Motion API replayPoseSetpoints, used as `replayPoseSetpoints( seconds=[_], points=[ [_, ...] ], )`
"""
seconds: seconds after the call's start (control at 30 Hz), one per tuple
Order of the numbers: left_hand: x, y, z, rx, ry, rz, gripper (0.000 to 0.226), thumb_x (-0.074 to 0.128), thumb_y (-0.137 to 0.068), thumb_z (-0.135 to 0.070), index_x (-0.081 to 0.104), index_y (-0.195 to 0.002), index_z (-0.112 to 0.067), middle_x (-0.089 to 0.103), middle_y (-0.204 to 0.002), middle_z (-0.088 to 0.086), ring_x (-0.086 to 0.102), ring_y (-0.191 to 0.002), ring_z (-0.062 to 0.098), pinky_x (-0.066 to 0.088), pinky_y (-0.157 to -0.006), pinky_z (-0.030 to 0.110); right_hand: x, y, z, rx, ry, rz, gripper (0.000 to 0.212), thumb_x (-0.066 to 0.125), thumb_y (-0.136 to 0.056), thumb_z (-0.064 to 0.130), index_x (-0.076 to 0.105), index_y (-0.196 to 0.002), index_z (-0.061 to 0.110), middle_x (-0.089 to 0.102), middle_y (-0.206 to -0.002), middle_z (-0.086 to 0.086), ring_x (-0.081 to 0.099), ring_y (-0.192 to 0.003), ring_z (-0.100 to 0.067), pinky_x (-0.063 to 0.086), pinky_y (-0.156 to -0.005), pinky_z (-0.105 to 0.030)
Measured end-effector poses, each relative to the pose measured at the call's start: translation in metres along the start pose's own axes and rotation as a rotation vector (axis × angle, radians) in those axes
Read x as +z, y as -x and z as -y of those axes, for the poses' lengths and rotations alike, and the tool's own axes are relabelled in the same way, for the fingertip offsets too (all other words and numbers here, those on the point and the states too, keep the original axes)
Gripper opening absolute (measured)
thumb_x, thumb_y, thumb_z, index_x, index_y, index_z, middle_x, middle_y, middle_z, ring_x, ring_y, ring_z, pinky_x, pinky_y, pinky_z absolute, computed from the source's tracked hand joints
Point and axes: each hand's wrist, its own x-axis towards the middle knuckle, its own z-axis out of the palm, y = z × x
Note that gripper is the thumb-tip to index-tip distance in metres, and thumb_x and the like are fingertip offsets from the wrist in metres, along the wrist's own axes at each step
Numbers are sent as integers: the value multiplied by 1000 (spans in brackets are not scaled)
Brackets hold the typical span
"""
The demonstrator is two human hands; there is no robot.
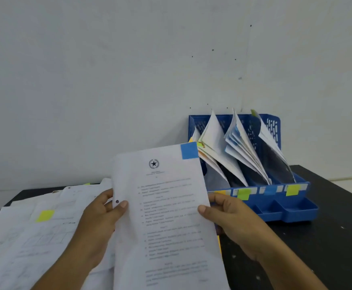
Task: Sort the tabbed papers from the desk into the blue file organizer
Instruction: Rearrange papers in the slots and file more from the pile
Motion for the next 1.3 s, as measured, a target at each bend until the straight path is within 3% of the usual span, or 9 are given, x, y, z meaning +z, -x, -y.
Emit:
replayPoseSetpoints(
  seconds=[0.27, 0.47, 0.57, 0.67, 0.87, 1.07, 1.13, 1.23, 1.3],
  points=[
    [55, 0, -42, 156, -74, 214, 29, 62, -92, -8, 61, -114, -26, 76, -95, 0, 72, -89, 16, 54, -79, 34, -59, 25, 35, -130, 134, -281, 15, 62, -95, 28, 73, -94, 19, 77, -86, 3, 67, -75, -14, 47, -68, -28],
    [112, -17, -66, 282, -98, 78, 18, 65, -91, -19, 65, -106, -28, 73, -92, -6, 67, -92, 14, 54, -84, 34, -123, 46, 69, -337, 24, -729, 21, 70, -91, 24, 72, -73, 13, 57, -49, 4, 47, -45, -9, 42, -47, -23],
    [146, -22, -76, 357, -130, 58, 17, 65, -91, -21, 65, -107, -26, 69, -98, -8, 62, -90, 5, 46, -68, 19, -153, 56, 96, -436, -66, -934, 21, 71, -91, 24, 69, -71, 15, 57, -48, 8, 47, -45, -8, 44, -47, -24],
    [178, -27, -85, 406, -163, 109, 20, 65, -90, -19, 64, -109, -25, 68, -100, -9, 63, -88, 5, 46, -70, 18, -173, 59, 120, -570, -86, -1059, 20, 71, -92, 28, 69, -74, 18, 63, -57, 8, 55, -52, -10, 49, -55, -29],
    [231, -34, -96, 255, -196, 313, 48, 67, -89, -21, 48, -133, -17, 53, -125, -3, 69, -66, 16, 58, -61, 27, -177, 39, 153, -678, 127, -1172, 27, 64, -94, 22, 66, -69, 16, 65, -63, 0, 64, -46, -10, 54, -48, -23],
    [261, -48, -96, 136, -277, 287, 81, 74, -81, -42, 32, -145, -16, 54, -88, -6, 65, -63, 16, 54, -56, 25, -166, 11, 173, -671, 339, -1169, 24, 56, -98, 21, 70, -82, 12, 72, -80, 0, 68, -51, -9, 55, -47, -18],
    [265, -53, -95, 136, -319, 265, 76, 74, -78, -50, 40, -136, -14, 56, -86, -5, 64, -67, 15, 52, -59, 27, -163, 3, 176, -664, 394, -1161, 27, 54, -98, 20, 70, -80, 9, 73, -81, -1, 69, -51, -12, 59, -51, -27],
    [270, -62, -90, 164, -319, 241, 43, 76, -74, -53, 52, -90, -20, 58, -83, -4, 62, -78, 17, 55, -74, 34, -160, -12, 174, -638, 449, -1138, 29, 53, -97, 21, 70, -79, 6, 71, -72, 0, 69, -52, -17, 61, -55, -36],
    [274, -67, -87, 201, -341, 247, 35, 76, -76, -47, 60, -88, -19, 64, -87, 0, 62, -82, 18, 53, -76, 33, -157, -24, 171, -649, 495, -1131, 32, 51, -94, 25, 68, -75, 4, 70, -70, -6, 69, -58, -27, 61, -59, -43]
  ],
)
